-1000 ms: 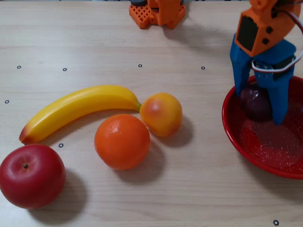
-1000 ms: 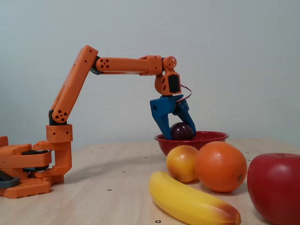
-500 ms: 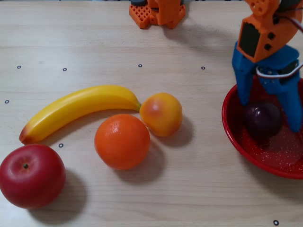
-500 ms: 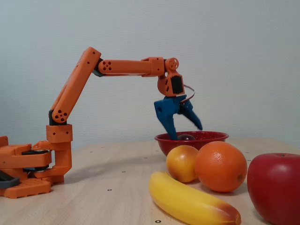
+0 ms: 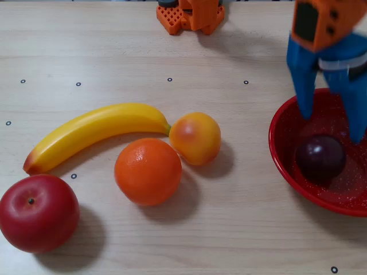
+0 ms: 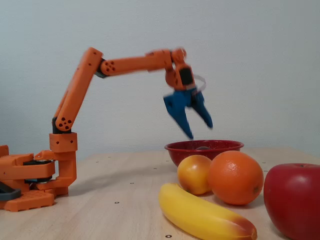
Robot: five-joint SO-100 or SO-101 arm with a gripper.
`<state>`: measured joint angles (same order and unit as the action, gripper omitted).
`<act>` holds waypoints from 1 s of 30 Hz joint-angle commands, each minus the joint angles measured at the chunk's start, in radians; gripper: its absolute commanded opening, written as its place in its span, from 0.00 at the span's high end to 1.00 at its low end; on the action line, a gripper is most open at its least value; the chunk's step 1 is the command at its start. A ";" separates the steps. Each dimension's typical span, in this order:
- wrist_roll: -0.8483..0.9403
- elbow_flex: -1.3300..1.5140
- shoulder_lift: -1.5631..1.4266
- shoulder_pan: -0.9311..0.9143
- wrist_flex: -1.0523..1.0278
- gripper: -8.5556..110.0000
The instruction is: Put plum in the red bowl.
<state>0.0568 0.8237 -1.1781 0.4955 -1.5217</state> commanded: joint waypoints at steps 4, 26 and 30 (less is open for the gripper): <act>-0.031 -0.103 -0.249 -0.075 -0.064 0.79; -0.029 0.137 -0.592 -0.224 -0.175 0.93; -0.011 0.334 -0.785 -0.296 -0.123 0.93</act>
<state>0.0353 1.1336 -1.7963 0.2439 -1.6935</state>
